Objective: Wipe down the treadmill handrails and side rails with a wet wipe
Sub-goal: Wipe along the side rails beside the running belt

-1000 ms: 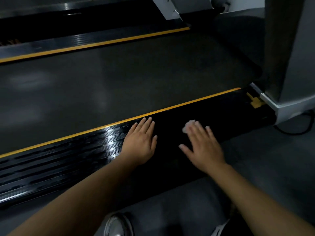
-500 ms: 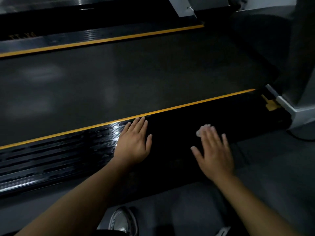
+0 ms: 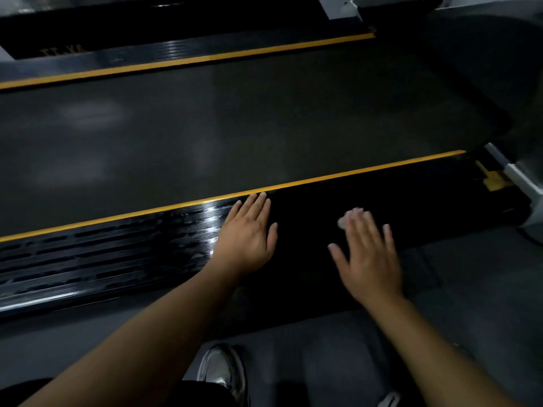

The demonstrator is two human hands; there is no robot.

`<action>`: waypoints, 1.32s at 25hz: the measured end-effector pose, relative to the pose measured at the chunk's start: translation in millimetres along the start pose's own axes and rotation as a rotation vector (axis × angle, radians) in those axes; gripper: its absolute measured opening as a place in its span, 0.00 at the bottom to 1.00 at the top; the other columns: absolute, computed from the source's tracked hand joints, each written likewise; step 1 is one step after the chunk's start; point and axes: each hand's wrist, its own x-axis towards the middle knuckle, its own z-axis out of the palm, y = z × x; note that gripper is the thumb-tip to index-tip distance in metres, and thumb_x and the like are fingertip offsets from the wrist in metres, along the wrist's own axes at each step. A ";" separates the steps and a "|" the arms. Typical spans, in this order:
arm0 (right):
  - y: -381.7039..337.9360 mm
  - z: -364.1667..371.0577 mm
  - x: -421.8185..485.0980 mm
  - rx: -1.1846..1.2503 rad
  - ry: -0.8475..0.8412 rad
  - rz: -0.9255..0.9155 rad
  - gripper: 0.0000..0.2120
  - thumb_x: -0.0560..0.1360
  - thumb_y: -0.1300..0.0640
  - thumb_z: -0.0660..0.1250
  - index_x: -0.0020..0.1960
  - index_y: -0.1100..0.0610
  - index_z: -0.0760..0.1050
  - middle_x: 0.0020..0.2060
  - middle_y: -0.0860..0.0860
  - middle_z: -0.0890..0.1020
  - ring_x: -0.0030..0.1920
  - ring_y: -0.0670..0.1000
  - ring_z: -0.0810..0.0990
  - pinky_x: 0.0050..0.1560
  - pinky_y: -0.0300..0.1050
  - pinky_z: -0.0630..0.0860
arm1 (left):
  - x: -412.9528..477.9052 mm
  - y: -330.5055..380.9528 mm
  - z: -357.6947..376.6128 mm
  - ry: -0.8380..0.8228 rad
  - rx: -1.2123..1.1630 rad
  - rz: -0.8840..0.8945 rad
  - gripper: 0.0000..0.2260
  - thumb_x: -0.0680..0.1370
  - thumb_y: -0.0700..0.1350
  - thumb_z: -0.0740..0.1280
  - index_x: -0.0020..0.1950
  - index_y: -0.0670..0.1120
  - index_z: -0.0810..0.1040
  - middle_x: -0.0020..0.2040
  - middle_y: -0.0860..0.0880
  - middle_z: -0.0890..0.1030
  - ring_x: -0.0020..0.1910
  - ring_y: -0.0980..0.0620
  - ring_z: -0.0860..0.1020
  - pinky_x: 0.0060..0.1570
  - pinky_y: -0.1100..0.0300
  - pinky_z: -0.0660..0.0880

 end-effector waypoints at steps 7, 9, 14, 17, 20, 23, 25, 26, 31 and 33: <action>-64.2 5.9 -1.8 0.035 -0.036 -0.141 0.40 0.82 0.34 0.47 0.82 0.62 0.56 0.82 0.59 0.57 0.82 0.59 0.55 0.80 0.62 0.54 | -0.4 1.4 -0.5 0.012 -0.016 -0.003 0.30 0.84 0.58 0.48 0.81 0.41 0.63 0.82 0.44 0.62 0.82 0.47 0.56 0.81 0.47 0.53; -52.0 3.4 2.5 0.003 -0.054 -0.176 0.40 0.82 0.33 0.44 0.82 0.61 0.58 0.82 0.57 0.59 0.82 0.57 0.57 0.80 0.61 0.54 | 0.4 1.7 -0.7 0.003 -0.020 0.000 0.30 0.84 0.58 0.48 0.81 0.41 0.62 0.82 0.44 0.61 0.83 0.47 0.55 0.81 0.47 0.52; -2.0 0.3 6.8 -0.014 -0.045 0.078 0.40 0.83 0.34 0.41 0.82 0.63 0.56 0.81 0.60 0.58 0.82 0.59 0.55 0.80 0.62 0.53 | 0.0 -1.5 0.7 -0.009 -0.025 0.010 0.30 0.85 0.58 0.48 0.82 0.42 0.61 0.83 0.45 0.59 0.83 0.48 0.53 0.82 0.49 0.49; -54.2 4.5 3.4 0.033 -0.019 -0.075 0.41 0.82 0.34 0.44 0.81 0.65 0.56 0.81 0.62 0.58 0.82 0.62 0.56 0.80 0.60 0.52 | 0.0 0.6 -0.4 -0.012 -0.016 0.002 0.31 0.84 0.58 0.47 0.82 0.42 0.61 0.83 0.45 0.59 0.83 0.48 0.53 0.82 0.49 0.50; -65.7 5.5 4.1 0.016 -0.057 -0.251 0.40 0.82 0.34 0.45 0.81 0.63 0.59 0.81 0.60 0.60 0.82 0.58 0.57 0.79 0.58 0.53 | 0.3 0.8 -0.4 -0.008 -0.027 0.001 0.30 0.84 0.58 0.48 0.82 0.42 0.61 0.83 0.44 0.60 0.83 0.48 0.54 0.82 0.49 0.50; -20.4 -2.2 10.0 -0.015 -0.045 -0.086 0.41 0.83 0.33 0.39 0.81 0.63 0.60 0.80 0.59 0.62 0.81 0.58 0.59 0.80 0.60 0.55 | 0.1 -1.4 -2.2 -0.027 -0.028 0.012 0.29 0.85 0.57 0.49 0.82 0.42 0.59 0.83 0.45 0.58 0.83 0.49 0.52 0.82 0.50 0.48; 4.5 -5.9 13.2 -0.026 -0.083 0.024 0.42 0.82 0.33 0.38 0.82 0.63 0.57 0.81 0.60 0.59 0.82 0.58 0.56 0.80 0.61 0.54 | 0.2 -0.8 -3.4 -0.030 -0.037 0.017 0.28 0.86 0.56 0.50 0.82 0.42 0.59 0.83 0.45 0.58 0.83 0.49 0.51 0.82 0.50 0.48; 2.0 -6.2 15.0 -0.016 -0.095 0.057 0.42 0.82 0.33 0.39 0.82 0.63 0.55 0.82 0.60 0.58 0.82 0.59 0.54 0.81 0.61 0.53 | -0.3 -0.1 -3.6 -0.033 -0.037 0.015 0.28 0.86 0.56 0.50 0.82 0.42 0.59 0.83 0.45 0.58 0.83 0.49 0.51 0.82 0.50 0.48; -70.1 1.9 19.7 0.023 -0.125 -0.238 0.43 0.81 0.31 0.38 0.82 0.61 0.57 0.82 0.59 0.58 0.82 0.58 0.54 0.81 0.59 0.52 | 0.9 3.2 -4.5 -0.024 -0.017 0.004 0.30 0.84 0.57 0.49 0.82 0.41 0.61 0.82 0.44 0.60 0.83 0.48 0.54 0.82 0.49 0.51; -52.7 -4.1 30.1 0.001 -0.151 -0.205 0.44 0.80 0.30 0.34 0.82 0.59 0.58 0.82 0.57 0.58 0.82 0.56 0.54 0.81 0.59 0.52 | 0.6 3.0 -5.0 -0.025 -0.023 0.009 0.30 0.85 0.57 0.49 0.82 0.41 0.61 0.83 0.44 0.59 0.83 0.48 0.53 0.82 0.49 0.50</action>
